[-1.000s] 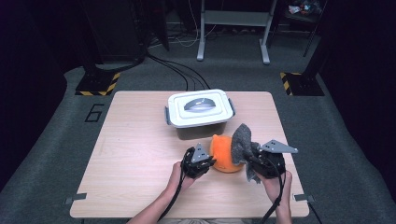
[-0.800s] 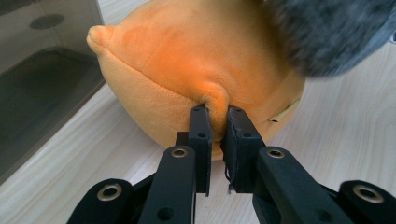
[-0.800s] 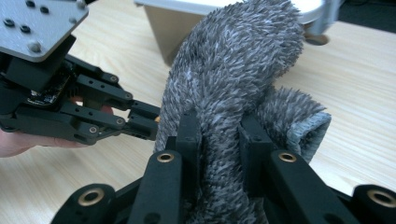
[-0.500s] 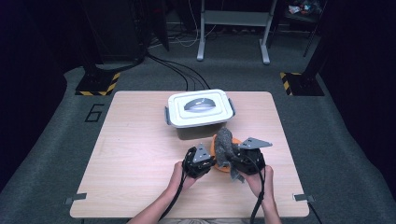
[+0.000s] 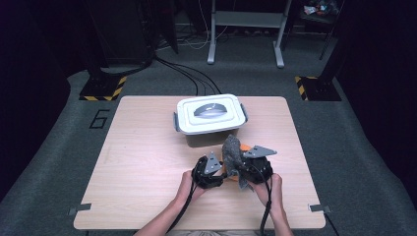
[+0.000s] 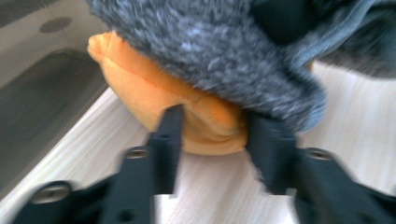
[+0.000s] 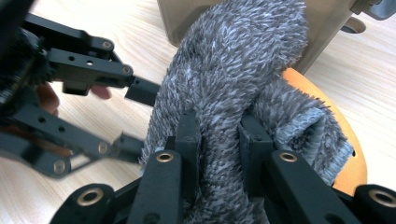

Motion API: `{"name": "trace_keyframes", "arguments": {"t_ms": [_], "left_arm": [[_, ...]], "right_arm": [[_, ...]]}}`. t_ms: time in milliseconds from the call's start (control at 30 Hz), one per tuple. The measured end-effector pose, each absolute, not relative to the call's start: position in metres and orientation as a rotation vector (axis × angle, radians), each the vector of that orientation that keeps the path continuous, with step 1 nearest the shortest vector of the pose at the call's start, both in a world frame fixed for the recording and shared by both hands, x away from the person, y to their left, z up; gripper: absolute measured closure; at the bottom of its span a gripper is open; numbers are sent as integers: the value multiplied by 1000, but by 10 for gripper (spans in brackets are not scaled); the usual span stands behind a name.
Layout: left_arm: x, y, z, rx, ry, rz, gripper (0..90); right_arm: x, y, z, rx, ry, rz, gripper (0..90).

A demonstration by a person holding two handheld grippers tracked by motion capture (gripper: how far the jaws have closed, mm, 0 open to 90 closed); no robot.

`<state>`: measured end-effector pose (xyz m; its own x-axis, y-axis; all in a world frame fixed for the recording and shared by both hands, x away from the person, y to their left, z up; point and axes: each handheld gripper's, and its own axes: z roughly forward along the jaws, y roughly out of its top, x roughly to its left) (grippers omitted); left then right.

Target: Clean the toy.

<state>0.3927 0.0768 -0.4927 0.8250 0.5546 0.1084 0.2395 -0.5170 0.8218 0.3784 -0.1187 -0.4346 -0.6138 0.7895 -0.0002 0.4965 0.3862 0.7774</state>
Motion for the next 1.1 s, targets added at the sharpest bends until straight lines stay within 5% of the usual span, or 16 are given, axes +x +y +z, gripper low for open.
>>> {"name": "trace_keyframes", "arguments": {"t_ms": [133,300,500,800,1100], "left_arm": [[395,75,-497,2115,553,478,465],[395,70,-498,2138,474,519,647],[398,73,-496,2083,534,376,792],[396,79,-477,1980,658,147,805],[403,83,-481,1953,718,111,801]], "right_arm": [[379,-119,-434,1109,2282,1086,732],[380,-119,-435,1126,2274,1089,731],[376,-119,-433,1099,2243,1059,732],[363,-118,-419,1052,2191,1020,731],[369,-115,-424,1052,2176,995,734]]}}
